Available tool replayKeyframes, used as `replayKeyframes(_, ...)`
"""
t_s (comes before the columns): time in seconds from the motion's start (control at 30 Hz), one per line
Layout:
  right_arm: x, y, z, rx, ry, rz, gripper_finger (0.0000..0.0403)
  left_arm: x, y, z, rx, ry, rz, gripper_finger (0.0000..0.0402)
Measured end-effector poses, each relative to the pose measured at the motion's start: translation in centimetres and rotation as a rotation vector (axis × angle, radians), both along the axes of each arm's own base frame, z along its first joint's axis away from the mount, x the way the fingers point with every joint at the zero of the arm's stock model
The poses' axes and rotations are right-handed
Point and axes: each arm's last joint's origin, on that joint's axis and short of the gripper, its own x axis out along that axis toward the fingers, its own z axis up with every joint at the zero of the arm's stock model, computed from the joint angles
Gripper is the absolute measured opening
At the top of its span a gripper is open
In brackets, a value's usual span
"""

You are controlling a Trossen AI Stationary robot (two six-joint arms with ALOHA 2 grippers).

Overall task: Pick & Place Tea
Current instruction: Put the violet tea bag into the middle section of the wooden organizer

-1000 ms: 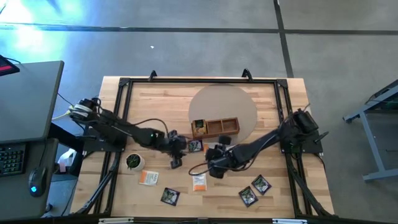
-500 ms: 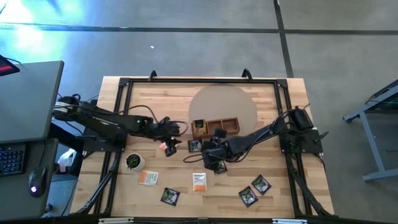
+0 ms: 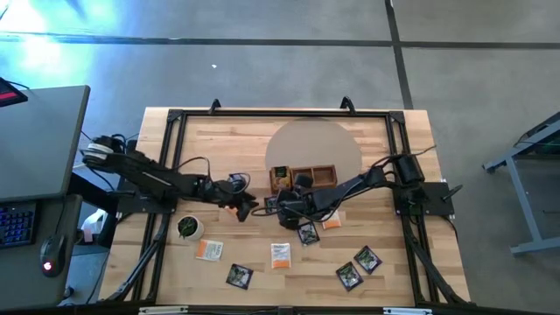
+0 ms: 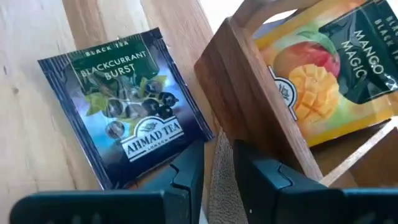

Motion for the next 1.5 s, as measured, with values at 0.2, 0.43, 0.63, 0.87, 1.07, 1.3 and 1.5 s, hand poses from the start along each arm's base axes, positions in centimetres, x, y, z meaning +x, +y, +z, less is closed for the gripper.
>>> replayKeyframes(0.2,0.1,0.4,-0.1,0.104,0.005,0.045,0.0083,0.6,-0.1,-1.7,-0.162,0.045,0.145,0.0145)
replayKeyframes(0.43,0.1,1.0,-0.1,0.094,-0.004,0.062,0.0083,3.0,-0.4,-1.7,-0.162,0.043,0.174,0.0145)
replayKeyframes(0.63,0.1,0.9,-0.1,0.091,-0.002,0.061,0.0083,4.6,-0.9,-2.1,-0.178,0.125,0.13,0.0145)
replayKeyframes(0.87,0.0,0.9,-0.2,0.087,0.011,0.06,0.0083,4.8,-0.9,-2.0,-0.171,0.154,0.132,0.0145)
replayKeyframes(1.07,0.2,1.0,-1.4,0.076,0.032,0.055,0.0083,4.8,-0.9,-2.0,-0.191,0.16,0.125,0.0145)
replayKeyframes(1.3,0.2,1.0,-2.2,0.069,0.049,0.053,0.0082,4.8,-0.9,-2.1,-0.193,0.163,0.125,0.0145)
replayKeyframes(1.5,0.4,1.3,-2.2,0.108,0.033,0.078,0.0068,4.8,-0.8,-2.1,-0.189,0.16,0.127,0.0145)
